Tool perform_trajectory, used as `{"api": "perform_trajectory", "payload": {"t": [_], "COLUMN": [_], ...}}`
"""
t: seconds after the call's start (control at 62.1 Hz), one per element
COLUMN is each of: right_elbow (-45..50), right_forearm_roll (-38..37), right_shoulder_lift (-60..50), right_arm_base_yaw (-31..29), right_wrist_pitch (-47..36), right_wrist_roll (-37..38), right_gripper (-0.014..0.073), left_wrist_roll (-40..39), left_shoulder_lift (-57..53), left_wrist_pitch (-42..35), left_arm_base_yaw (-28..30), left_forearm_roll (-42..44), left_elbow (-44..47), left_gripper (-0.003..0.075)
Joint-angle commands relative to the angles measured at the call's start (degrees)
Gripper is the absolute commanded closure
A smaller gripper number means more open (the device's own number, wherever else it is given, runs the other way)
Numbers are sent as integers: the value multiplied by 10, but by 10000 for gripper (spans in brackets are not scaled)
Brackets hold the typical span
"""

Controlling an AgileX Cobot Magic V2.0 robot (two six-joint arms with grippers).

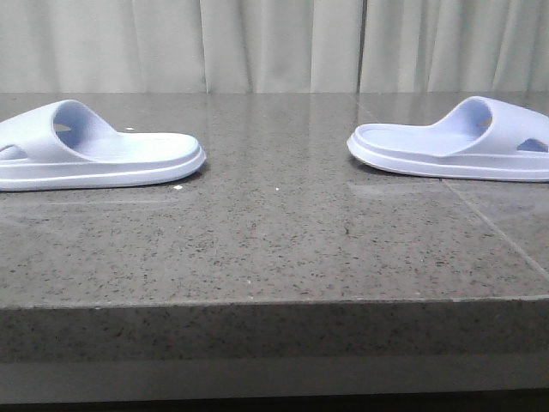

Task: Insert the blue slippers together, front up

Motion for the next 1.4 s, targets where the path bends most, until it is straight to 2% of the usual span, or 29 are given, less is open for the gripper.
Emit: {"api": "perform_trajectory", "payload": {"t": [0.0,0.531,0.692,0.902,1.143,1.256,1.385], "right_elbow": [-1,-2,-29,-141,-289,-326,-329], "right_forearm_roll": [-7,-7,-5,-5,-5,-5,-5], "right_shoulder_lift": [-9,-9,-9,4,97,157,210], "right_arm_base_yaw": [-3,-3,-3,-3,-3,-3,-3], "right_wrist_pitch": [-48,-50,-33,43,153,184,199], "right_wrist_roll": [-1,-1,-1,-1,-1,-1,-1], "right_gripper": [662,662,662,662,662,662,662], "left_wrist_roll": [-3,-3,-3,-3,-3,-3,-3], "left_shoulder_lift": [-10,-10,-9,2,114,189,254], "left_wrist_pitch": [-44,-46,-38,52,188,243,248], "left_arm_base_yaw": [-3,-3,-3,-3,-3,-3,-3], "left_forearm_roll": [-5,-5,-34,-37,-24,-24,-24], "left_elbow": [4,4,-30,-154,-313,-365,-375], "left_gripper": [741,741,741,741,741,741,741]}}
